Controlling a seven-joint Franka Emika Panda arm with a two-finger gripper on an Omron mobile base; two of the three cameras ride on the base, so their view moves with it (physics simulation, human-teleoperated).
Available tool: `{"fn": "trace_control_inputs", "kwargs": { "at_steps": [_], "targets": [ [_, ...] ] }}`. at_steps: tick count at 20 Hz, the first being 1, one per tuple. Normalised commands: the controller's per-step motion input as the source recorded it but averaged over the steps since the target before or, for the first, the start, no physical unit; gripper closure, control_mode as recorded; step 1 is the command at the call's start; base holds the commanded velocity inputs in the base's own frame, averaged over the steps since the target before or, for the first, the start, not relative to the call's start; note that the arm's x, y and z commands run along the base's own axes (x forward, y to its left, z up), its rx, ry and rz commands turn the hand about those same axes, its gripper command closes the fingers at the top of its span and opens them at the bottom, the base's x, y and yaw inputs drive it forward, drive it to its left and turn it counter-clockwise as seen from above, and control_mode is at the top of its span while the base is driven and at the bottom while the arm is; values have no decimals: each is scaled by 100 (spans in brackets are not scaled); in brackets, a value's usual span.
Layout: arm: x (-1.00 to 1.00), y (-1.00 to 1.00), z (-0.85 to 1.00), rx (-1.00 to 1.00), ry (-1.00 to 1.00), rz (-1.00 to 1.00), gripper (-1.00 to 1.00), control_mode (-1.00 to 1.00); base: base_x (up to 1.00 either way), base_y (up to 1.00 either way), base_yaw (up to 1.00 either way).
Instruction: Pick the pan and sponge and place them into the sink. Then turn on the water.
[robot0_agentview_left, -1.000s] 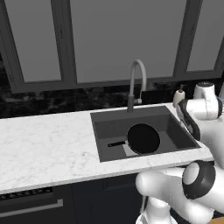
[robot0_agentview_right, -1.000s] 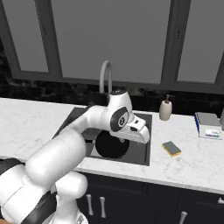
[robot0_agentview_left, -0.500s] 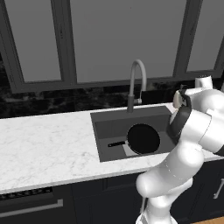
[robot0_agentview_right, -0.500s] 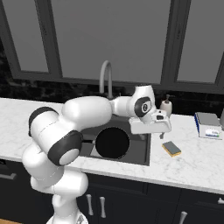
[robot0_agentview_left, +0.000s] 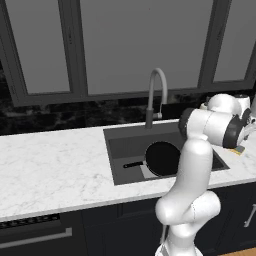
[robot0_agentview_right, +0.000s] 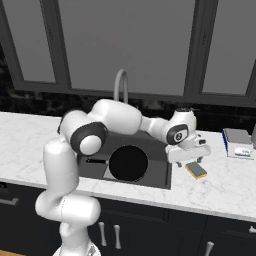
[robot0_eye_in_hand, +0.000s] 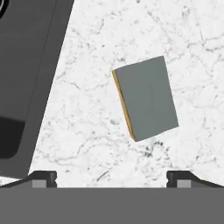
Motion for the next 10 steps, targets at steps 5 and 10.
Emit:
{"fn": "trace_control_inputs", "kwargs": {
  "at_steps": [5, 10],
  "targets": [
    [41, -14, -26, 6, 0, 20, -100, -100, 0, 0, 0],
    [20, -11, -24, 4, 0, 19, -100, -100, 0, 0, 0]
  ]
}}
